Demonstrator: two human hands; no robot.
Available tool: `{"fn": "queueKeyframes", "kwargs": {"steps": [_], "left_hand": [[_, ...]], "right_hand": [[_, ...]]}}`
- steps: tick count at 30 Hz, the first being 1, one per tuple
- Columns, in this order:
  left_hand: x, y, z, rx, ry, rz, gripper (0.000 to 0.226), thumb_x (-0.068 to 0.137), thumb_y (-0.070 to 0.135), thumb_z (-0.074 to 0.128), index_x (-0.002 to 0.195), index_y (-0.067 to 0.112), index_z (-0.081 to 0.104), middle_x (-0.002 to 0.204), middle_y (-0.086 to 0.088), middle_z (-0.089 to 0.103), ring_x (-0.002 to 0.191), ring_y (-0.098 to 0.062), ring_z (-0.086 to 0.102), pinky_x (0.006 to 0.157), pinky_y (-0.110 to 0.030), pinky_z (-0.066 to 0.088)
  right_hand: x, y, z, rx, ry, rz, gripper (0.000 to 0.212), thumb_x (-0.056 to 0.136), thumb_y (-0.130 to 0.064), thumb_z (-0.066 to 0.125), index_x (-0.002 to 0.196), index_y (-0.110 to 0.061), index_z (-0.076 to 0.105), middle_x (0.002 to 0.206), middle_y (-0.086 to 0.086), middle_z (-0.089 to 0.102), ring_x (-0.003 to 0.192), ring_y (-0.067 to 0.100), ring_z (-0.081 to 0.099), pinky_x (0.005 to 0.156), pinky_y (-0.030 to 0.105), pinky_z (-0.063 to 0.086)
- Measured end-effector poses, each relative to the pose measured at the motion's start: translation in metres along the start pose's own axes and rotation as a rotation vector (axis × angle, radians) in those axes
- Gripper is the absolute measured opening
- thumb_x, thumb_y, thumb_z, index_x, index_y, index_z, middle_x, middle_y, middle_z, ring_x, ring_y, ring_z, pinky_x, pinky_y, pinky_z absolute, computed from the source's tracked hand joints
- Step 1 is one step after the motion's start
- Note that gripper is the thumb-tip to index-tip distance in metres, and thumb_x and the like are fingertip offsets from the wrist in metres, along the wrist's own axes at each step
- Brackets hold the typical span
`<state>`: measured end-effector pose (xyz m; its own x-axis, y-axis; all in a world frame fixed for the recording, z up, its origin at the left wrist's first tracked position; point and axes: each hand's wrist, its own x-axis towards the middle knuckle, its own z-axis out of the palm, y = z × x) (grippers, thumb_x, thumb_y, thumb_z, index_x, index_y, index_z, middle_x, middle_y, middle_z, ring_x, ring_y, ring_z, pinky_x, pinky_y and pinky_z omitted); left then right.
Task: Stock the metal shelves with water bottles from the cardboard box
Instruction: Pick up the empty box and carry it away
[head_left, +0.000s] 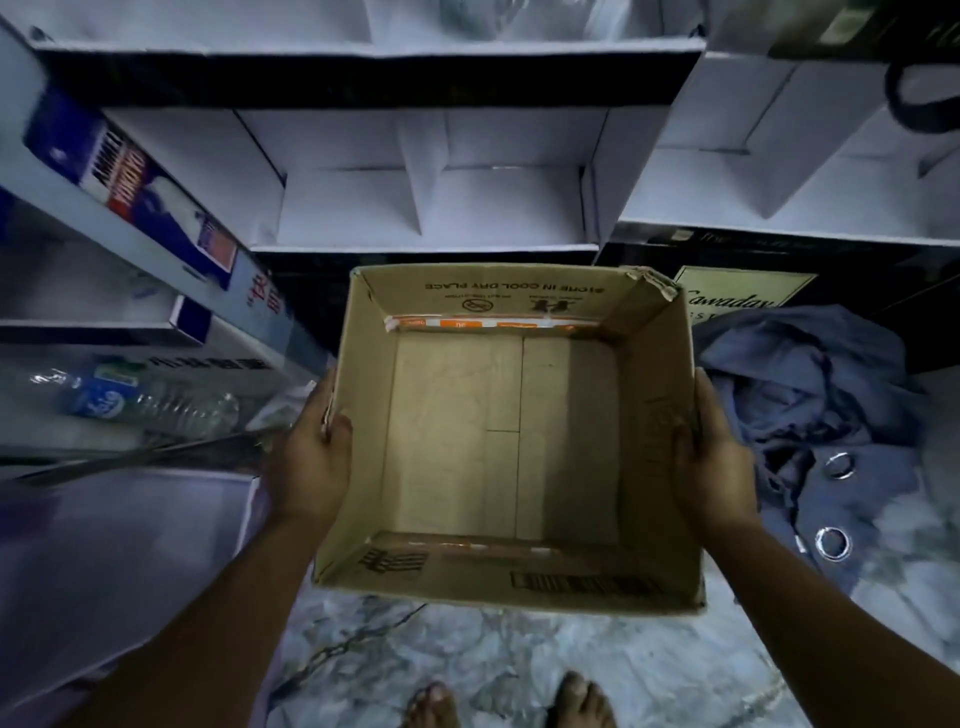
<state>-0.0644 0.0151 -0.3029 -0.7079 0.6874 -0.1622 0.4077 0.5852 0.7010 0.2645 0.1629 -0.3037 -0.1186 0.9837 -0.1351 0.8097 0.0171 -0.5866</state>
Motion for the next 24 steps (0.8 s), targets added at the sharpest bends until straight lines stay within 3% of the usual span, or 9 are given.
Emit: {"fn": "queueKeyframes", "kwargs": {"steps": [4,8,12,17,21,24], "left_hand": [[0.004,-0.023,0.028,0.053,0.025,0.04,0.046,0.1,0.011,0.049,0.145,0.02,0.044,0.119,-0.014,0.066,0.1,-0.03,0.064,0.083,-0.029,0.044],[0.008,-0.05,0.048,0.004,-0.012,-0.01,0.048,0.101,0.015,0.046,0.146,0.029,0.041,0.128,-0.006,0.064,0.11,-0.026,0.061,0.09,-0.032,0.047],[0.009,-0.06,0.059,0.071,0.016,-0.024,0.047,0.101,0.016,0.046,0.146,0.027,0.042,0.121,-0.014,0.066,0.102,-0.034,0.063,0.083,-0.036,0.05],[0.01,-0.066,0.066,0.165,0.016,-0.037,0.048,0.101,0.018,0.045,0.148,0.029,0.039,0.103,-0.024,0.068,0.087,-0.041,0.062,0.072,-0.037,0.046],[0.012,-0.069,0.068,0.163,0.023,-0.024,0.049,0.101,0.017,0.045,0.148,0.028,0.039,0.092,-0.025,0.067,0.078,-0.037,0.061,0.069,-0.031,0.041],[0.012,-0.068,0.067,0.171,0.02,-0.029,0.049,0.101,0.018,0.045,0.148,0.029,0.038,0.093,-0.024,0.068,0.078,-0.037,0.061,0.068,-0.03,0.041]], "right_hand": [[0.006,0.026,0.032,0.007,0.003,-0.008,0.055,0.099,-0.012,0.045,0.151,-0.02,0.028,0.102,0.029,0.065,0.07,0.04,0.061,0.059,0.041,0.047],[0.012,0.043,0.053,-0.015,-0.02,-0.001,0.056,0.1,-0.015,0.043,0.152,-0.024,0.024,0.093,0.028,0.066,0.061,0.038,0.058,0.056,0.046,0.05],[0.018,0.054,0.07,-0.014,-0.046,0.005,0.057,0.1,-0.018,0.041,0.153,-0.025,0.021,0.094,0.03,0.066,0.066,0.041,0.059,0.059,0.048,0.051],[0.02,0.057,0.083,-0.051,-0.086,0.053,0.056,0.101,-0.019,0.039,0.153,-0.027,0.018,0.088,0.03,0.064,0.062,0.034,0.054,0.055,0.037,0.041],[0.022,0.054,0.087,-0.077,-0.05,0.044,0.057,0.1,-0.013,0.041,0.153,-0.023,0.022,0.092,0.031,0.065,0.065,0.04,0.057,0.054,0.034,0.035],[0.022,0.052,0.086,-0.08,-0.057,0.037,0.057,0.1,-0.011,0.041,0.152,-0.021,0.023,0.091,0.029,0.065,0.054,0.027,0.044,0.049,0.029,0.026]]}}
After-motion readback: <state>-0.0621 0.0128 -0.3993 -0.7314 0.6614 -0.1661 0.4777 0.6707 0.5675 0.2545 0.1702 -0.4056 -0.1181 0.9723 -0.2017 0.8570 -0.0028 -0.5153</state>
